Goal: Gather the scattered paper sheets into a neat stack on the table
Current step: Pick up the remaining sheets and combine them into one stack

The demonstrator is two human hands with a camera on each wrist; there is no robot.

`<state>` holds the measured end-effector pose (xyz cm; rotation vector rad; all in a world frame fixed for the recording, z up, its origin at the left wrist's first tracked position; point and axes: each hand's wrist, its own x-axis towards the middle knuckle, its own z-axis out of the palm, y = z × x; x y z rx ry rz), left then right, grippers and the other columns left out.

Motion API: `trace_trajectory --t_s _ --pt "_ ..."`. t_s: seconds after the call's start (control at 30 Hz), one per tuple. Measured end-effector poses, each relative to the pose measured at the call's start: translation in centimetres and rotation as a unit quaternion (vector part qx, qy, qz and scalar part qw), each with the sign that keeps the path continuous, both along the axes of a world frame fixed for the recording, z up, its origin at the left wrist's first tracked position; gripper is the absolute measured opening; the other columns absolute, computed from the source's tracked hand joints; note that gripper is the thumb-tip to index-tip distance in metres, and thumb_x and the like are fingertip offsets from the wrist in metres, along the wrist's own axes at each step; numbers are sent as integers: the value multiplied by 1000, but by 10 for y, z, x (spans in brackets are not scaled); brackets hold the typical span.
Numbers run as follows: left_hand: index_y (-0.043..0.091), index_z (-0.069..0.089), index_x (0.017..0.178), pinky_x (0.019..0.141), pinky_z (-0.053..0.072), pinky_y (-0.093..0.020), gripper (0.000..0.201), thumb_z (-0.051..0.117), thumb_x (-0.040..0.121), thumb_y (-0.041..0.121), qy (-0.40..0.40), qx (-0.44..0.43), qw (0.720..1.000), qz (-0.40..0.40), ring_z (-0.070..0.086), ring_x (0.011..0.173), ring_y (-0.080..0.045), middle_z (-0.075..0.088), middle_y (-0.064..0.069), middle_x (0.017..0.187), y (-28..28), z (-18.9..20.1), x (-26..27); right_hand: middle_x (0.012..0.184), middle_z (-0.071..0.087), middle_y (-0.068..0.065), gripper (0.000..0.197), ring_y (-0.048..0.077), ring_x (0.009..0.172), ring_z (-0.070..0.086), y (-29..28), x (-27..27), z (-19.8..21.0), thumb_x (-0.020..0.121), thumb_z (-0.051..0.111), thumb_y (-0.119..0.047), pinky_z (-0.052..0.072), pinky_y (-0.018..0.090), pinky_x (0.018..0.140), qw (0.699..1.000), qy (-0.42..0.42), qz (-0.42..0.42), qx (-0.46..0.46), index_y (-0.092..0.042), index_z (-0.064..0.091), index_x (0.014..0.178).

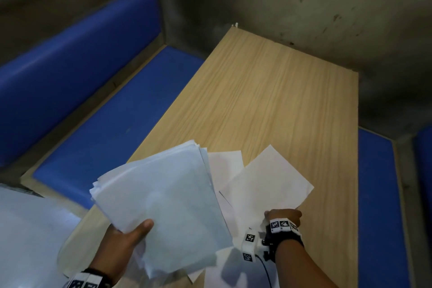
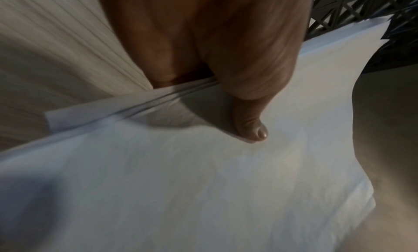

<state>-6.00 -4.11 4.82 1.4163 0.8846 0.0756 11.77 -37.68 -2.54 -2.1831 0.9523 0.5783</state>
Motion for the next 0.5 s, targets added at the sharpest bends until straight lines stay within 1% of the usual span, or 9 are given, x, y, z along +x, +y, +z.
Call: trace_trajectory --t_s 0.03,0.07,0.1,0.13,0.17,0.23,0.3,0.37,0.5 --pt "15 62 112 88 47 -36 35 74 83 2 6 2 1000 2 65 95 -17 71 5 101 0 -3 -1 90 62 3 31 20 85 58 0 -1 2 92 53 -19 43 26 85 1000 -22 6 8 -25 63 121" --pt "13 62 113 91 46 -37 35 75 82 2 12 5 1000 4 65 96 -22 71 3 102 1 -4 -1 97 66 5 31 23 85 60 -6 1 4 91 55 -19 43 26 79 994 -74 -77 26 -20 63 121" --pt "10 63 114 92 46 -39 35 75 82 2 17 6 1000 6 65 97 -25 71 0 102 2 -7 -1 115 66 14 38 30 99 62 -7 4 5 92 59 -20 47 30 82 990 -68 -118 40 -9 59 128" --pt "9 63 116 94 47 -41 37 75 82 3 23 7 1000 7 65 98 -26 72 -2 104 4 -9 -2 130 60 20 48 35 114 58 -10 8 7 91 63 -20 48 36 93 990 -70 -115 33 1 53 133" --pt "8 63 118 96 47 -43 38 75 82 3 25 6 1000 8 66 97 -25 72 -3 106 6 -10 -2 134 57 20 51 38 119 56 -16 12 11 90 66 -20 46 40 102 985 -102 -129 53 6 51 132" --pt "6 64 118 96 47 -44 37 73 83 1 22 6 1000 16 65 94 -22 72 -3 104 9 -7 -2 121 66 17 34 37 107 63 -32 16 19 88 67 -22 48 46 102 975 -154 -112 117 -1 65 115" --pt "5 62 117 91 46 -40 34 70 85 -3 16 -4 999 36 64 91 -23 70 -1 98 13 -3 -1 107 75 11 23 32 95 70 -46 14 33 84 69 -25 53 51 95 965 -182 -76 174 -8 71 100" --pt "7 60 118 92 44 -39 33 67 88 -3 14 -6 998 57 64 92 -24 68 1 96 18 0 -3 97 78 5 14 26 87 74 -60 11 48 88 67 -14 57 45 84 951 -183 -41 246 -10 72 100" --pt "1 60 124 93 46 -41 34 65 90 0 21 -19 996 90 64 104 -31 69 -3 103 32 1 -8 88 80 -2 16 22 84 74 -79 6 71 88 67 -4 57 36 74 951 -133 161 229 -16 73 97"
